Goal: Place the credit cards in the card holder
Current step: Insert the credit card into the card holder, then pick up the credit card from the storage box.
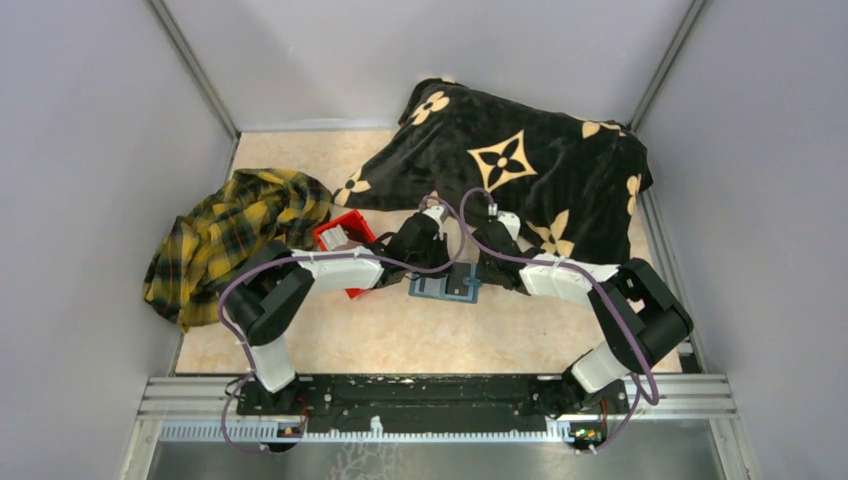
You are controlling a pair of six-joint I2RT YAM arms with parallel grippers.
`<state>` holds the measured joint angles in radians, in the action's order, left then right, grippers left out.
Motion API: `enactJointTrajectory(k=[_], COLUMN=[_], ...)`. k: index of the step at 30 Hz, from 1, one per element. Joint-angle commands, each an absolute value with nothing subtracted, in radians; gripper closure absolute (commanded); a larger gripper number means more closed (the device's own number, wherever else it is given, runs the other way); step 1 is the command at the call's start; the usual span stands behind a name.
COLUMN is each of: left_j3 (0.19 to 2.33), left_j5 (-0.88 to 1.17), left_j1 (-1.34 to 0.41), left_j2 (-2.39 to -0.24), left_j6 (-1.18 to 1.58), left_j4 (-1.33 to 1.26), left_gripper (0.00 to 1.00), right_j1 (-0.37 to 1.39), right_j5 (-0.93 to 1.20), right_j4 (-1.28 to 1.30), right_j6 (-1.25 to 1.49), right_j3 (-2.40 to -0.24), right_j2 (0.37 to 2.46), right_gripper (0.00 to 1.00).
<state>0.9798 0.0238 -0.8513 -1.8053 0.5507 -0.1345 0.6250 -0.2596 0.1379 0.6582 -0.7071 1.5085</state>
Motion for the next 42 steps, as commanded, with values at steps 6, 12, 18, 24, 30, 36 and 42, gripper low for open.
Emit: enactJointTrajectory(k=[6, 12, 18, 24, 30, 36, 42], left_j3=[0.965, 0.813, 0.703, 0.651, 0.594, 0.526, 0.503], left_j5=[-0.25, -0.505, -0.672, -0.752, -0.836, -0.902, -0.938], left_j1=[-0.856, -0.898, -0.924, -0.925, -0.926, -0.925, -0.919], left_j2=[-1.593, -1.274, -1.055, -0.932, -0.83, -0.755, -0.746], left_j6=[0.597, 0.704, 0.883, 1.038, 1.24, 1.356, 1.367], left_j4=[-0.05, 0.064, 0.255, 0.419, 0.591, 0.674, 0.678], left_gripper=[0.86, 0.8, 0.69, 0.63, 0.54, 0.48, 0.39], right_j1=[0.619, 0.63, 0.707, 0.819, 0.865, 0.901, 0.914], right_j5=[-0.296, -0.305, -0.231, -0.188, -0.082, -0.026, 0.024], right_j4=[0.189, 0.2, 0.227, 0.292, 0.34, 0.404, 0.445], right_j6=[0.603, 0.478, 0.322, 0.253, 0.258, 0.265, 0.281], right_j3=[-0.769, -0.866, -1.087, -1.368, -1.623, -1.838, -1.995], right_j2=[1.456, 1.398, 1.489, 1.67, 1.864, 2.028, 2.155], right_gripper=[0.95, 0.78, 0.63, 0.57, 0.54, 0.53, 0.53])
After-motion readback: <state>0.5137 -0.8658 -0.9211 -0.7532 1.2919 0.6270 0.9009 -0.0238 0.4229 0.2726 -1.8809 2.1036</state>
